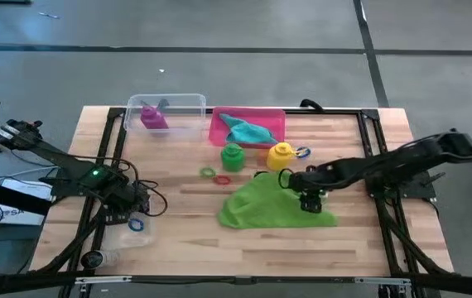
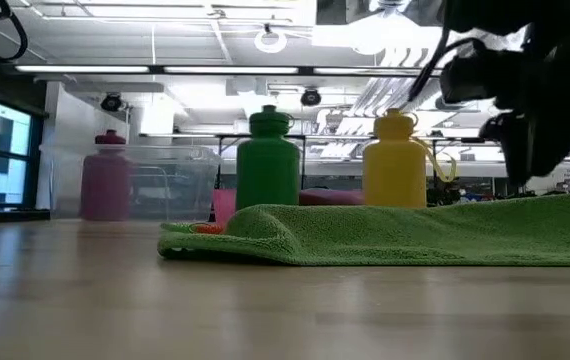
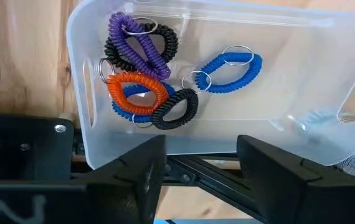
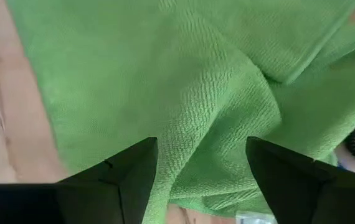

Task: Pick & Place Sports Items
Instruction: Put the green towel into the pink bin

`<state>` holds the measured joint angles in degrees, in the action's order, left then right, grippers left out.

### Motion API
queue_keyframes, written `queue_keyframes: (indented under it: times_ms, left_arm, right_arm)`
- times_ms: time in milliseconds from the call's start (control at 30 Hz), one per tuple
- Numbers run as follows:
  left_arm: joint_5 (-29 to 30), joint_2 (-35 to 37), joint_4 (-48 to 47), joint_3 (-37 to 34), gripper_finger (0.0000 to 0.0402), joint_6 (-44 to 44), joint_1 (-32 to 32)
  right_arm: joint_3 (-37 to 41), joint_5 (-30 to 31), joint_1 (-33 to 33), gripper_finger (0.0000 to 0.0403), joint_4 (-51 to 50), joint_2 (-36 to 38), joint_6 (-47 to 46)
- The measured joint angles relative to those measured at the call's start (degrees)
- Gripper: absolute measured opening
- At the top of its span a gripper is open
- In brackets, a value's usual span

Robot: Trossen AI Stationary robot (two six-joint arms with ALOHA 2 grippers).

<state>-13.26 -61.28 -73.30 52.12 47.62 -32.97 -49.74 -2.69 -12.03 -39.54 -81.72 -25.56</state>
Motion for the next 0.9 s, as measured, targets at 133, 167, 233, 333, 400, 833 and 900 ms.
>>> queue_keyframes:
  times_ms: [133,167,233,333,400,833,900]
  left_arm:
    - [0.0,0.0,0.0,0.0,0.0158,0.0,0.0]
    - [0.0,0.0,0.0,0.0,0.0158,-0.1,0.0]
    - [0.0,0.0,0.0,0.0,0.0158,-0.2,0.0]
    - [0.0,0.0,0.0,0.0,0.0158,-0.4,0.0]
    - [0.0,0.0,0.0,0.0,0.0158,-0.8,0.0]
    - [4.6,0.0,0.0,0.0,0.0158,-0.8,0.0]
    - [4.6,0.0,0.0,0.0,0.0158,-0.8,0.0]
  right_arm:
    - [0.0,-2.2,0.0,0.0197,0.3,-2.0,-0.2]
    - [0.0,-2.7,-0.1,0.0197,0.3,-2.4,-0.2]
    - [0.0,-3.4,-0.3,0.0197,0.5,-3.2,-0.2]
    - [0.0,-4.0,-1.0,0.0196,1.0,-4.2,-0.1]
    - [0.0,-4.8,-1.6,0.019,1.4,-4.6,0.1]
    - [0.0,-4.9,-5.2,0.0025,1.7,-5.8,-3.3]
    - [0.0,-5.0,-5.4,0.0003,1.7,-5.8,-5.2]
